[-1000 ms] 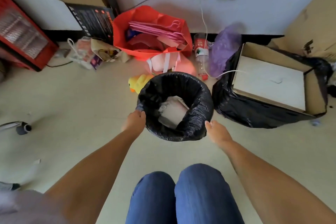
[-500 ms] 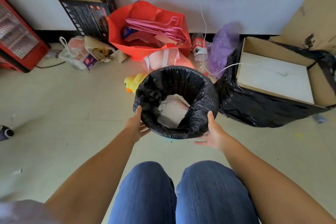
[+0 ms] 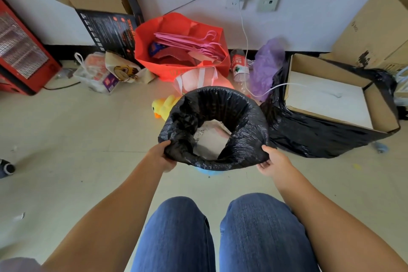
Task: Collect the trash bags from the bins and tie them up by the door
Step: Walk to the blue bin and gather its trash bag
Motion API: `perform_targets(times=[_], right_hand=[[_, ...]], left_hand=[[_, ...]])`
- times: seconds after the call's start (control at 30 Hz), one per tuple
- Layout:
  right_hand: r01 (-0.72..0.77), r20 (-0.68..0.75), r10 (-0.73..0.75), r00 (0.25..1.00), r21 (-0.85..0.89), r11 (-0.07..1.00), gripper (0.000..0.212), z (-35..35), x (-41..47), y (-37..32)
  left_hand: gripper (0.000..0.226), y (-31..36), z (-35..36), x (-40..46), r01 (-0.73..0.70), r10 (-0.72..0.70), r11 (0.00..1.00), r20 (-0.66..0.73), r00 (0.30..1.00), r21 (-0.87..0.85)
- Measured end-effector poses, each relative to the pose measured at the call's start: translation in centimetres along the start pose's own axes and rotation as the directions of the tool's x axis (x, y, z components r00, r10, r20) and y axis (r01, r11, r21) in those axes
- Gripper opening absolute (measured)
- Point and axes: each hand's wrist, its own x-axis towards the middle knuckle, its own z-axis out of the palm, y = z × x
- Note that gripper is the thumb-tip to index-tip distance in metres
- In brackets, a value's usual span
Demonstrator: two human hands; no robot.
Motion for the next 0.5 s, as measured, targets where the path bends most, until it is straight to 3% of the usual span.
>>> perform_targets(times=[0.13, 0.3, 0.43, 0.5], right_hand=[[0.031, -0.032, -0.032, 0.999, -0.037, 0.999, 0.036, 0.4, -0.1, -0.6], [0.116, 0.043, -0.114, 0.993, -0.044, 0.992, 0.028, 1.7, -1.2, -1.4], [0.191, 0.059, -0.188, 0.98, -0.04, 0.981, 0.035, 1.5, -1.5, -2.7], [0.202, 0.036, -0.205, 0.978, 0.066, 0.977, 0.029, 1.3, -1.3, -3.6]], left_hand=[[0.016, -0.1, 0.8, -1.4, 0.021, -0.021, 1.0, 0.019, 1.0, -0.023], [0.016, -1.7, 2.3, -2.5, -0.037, 0.033, 0.998, 0.072, 0.997, 0.052], [0.022, -1.0, 3.1, -2.3, -0.228, 0.227, 0.974, 0.159, 0.961, -0.009], [0.027, 0.2, 3.2, -1.5, -0.31, 0.317, 0.948, 0.154, 0.936, -0.07]])
